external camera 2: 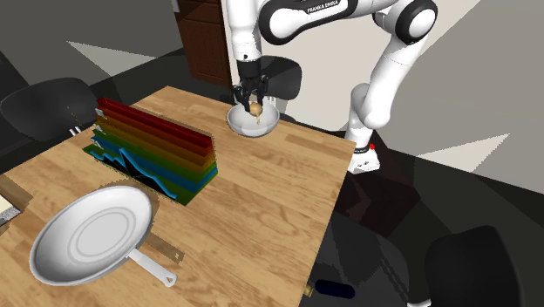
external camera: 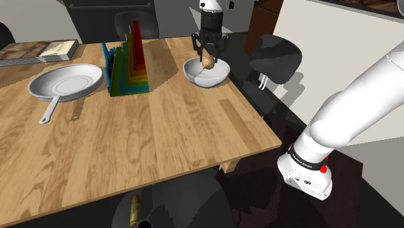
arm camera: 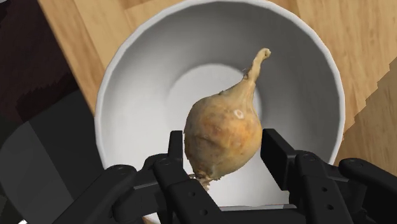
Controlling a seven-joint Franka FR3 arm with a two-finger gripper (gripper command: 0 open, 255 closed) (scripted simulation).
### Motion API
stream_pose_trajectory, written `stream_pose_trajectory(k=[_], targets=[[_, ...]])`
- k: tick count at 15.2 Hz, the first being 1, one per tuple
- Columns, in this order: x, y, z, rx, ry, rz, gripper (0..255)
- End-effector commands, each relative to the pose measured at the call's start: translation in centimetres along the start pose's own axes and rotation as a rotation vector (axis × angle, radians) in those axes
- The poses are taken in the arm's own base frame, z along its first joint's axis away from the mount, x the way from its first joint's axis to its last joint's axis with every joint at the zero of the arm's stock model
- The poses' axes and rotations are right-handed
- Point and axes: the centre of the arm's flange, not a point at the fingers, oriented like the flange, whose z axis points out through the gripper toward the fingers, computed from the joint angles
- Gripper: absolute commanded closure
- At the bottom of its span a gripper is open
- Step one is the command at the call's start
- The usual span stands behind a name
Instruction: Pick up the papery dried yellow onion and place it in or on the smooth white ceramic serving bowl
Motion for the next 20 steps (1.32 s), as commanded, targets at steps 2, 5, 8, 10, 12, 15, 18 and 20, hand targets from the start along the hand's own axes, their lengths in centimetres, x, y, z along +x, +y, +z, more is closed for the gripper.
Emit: stream_pose_trajectory(k=[2, 5, 8, 10, 12, 15, 18, 20], targets=[[0.0, 0.0, 0.0, 0.0, 0.0, 0.0, 255], [0.0, 0.0, 0.0, 0.0, 0.0, 0.0, 0], [0.0, 0.0, 0.0, 0.0, 0.0, 0.0, 0], [0.0, 0.0, -2.6, 0.0, 0.0, 0.0, 0], [0.0, 0.0, -5.0, 0.0, 0.0, 0.0, 0], [0.0, 0.0, -5.0, 0.0, 0.0, 0.0, 0], [0.0, 0.0, -5.0, 0.0, 0.0, 0.0, 0], [0.0, 0.0, -5.0, 0.0, 0.0, 0.0, 0]])
